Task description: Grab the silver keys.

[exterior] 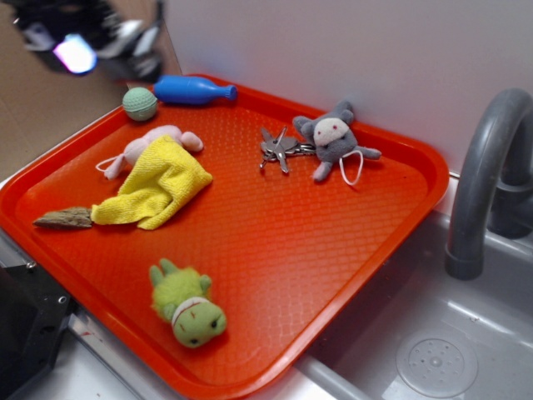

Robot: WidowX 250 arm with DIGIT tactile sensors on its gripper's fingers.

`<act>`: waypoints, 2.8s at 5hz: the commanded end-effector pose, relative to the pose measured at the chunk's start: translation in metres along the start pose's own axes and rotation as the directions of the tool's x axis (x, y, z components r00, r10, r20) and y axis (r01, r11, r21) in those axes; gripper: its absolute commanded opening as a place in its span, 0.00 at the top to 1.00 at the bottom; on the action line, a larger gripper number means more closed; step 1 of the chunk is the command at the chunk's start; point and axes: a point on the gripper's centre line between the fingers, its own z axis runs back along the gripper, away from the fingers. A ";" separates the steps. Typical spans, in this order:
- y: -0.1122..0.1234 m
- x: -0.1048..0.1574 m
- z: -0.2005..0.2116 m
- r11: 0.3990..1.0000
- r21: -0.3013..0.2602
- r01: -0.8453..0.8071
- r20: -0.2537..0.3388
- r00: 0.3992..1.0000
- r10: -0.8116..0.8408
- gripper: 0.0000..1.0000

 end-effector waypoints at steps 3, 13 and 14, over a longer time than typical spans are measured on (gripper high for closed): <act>-0.012 0.042 -0.108 0.996 0.087 -0.022 0.046 0.999 0.018 0.00; -0.001 0.014 0.075 0.920 -0.173 0.352 -0.126 0.918 -0.375 1.00; -0.004 0.010 0.087 0.917 -0.199 0.345 -0.199 0.902 -0.383 1.00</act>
